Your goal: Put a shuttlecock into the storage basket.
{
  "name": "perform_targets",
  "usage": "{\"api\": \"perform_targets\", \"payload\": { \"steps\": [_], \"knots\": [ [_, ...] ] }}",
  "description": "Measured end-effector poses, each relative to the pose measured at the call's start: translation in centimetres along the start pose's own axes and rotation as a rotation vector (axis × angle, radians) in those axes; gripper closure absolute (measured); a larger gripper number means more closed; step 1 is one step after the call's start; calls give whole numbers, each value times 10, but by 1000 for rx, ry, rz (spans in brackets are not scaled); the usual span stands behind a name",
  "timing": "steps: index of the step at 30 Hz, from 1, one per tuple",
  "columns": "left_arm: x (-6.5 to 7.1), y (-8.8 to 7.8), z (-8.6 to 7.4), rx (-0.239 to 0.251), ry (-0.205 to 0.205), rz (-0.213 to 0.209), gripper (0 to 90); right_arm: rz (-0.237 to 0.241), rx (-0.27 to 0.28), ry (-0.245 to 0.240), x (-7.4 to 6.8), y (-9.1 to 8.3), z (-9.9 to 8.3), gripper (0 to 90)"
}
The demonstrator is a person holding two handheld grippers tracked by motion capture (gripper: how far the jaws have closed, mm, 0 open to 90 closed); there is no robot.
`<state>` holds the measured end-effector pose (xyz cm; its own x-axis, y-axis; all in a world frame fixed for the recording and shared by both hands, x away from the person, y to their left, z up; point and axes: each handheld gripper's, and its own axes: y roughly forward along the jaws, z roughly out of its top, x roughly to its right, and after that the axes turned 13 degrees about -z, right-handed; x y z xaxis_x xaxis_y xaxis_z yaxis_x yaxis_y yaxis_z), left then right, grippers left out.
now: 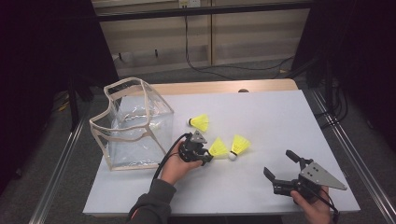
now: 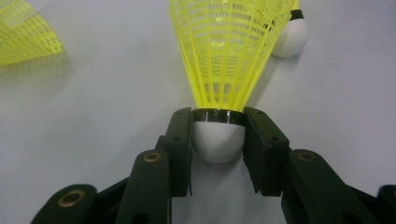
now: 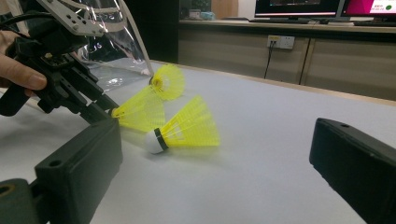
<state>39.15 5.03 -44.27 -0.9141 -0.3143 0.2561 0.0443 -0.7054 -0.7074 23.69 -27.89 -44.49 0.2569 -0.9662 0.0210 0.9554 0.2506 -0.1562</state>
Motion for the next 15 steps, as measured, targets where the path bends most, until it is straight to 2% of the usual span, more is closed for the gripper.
{"api": "perform_targets", "payload": {
  "steps": [12, 13, 15],
  "knots": [
    [3, -13, 1, 11, -63, -17, 645, -2, 0, 2, 0, 0, 0, 22],
    [4, -15, 1, 12, -83, -27, 645, -1, 0, 3, 0, 0, 0, 22],
    [4, -16, 1, 11, -92, -30, 646, -1, 1, 3, 0, 0, 0, 22]
  ]
}}
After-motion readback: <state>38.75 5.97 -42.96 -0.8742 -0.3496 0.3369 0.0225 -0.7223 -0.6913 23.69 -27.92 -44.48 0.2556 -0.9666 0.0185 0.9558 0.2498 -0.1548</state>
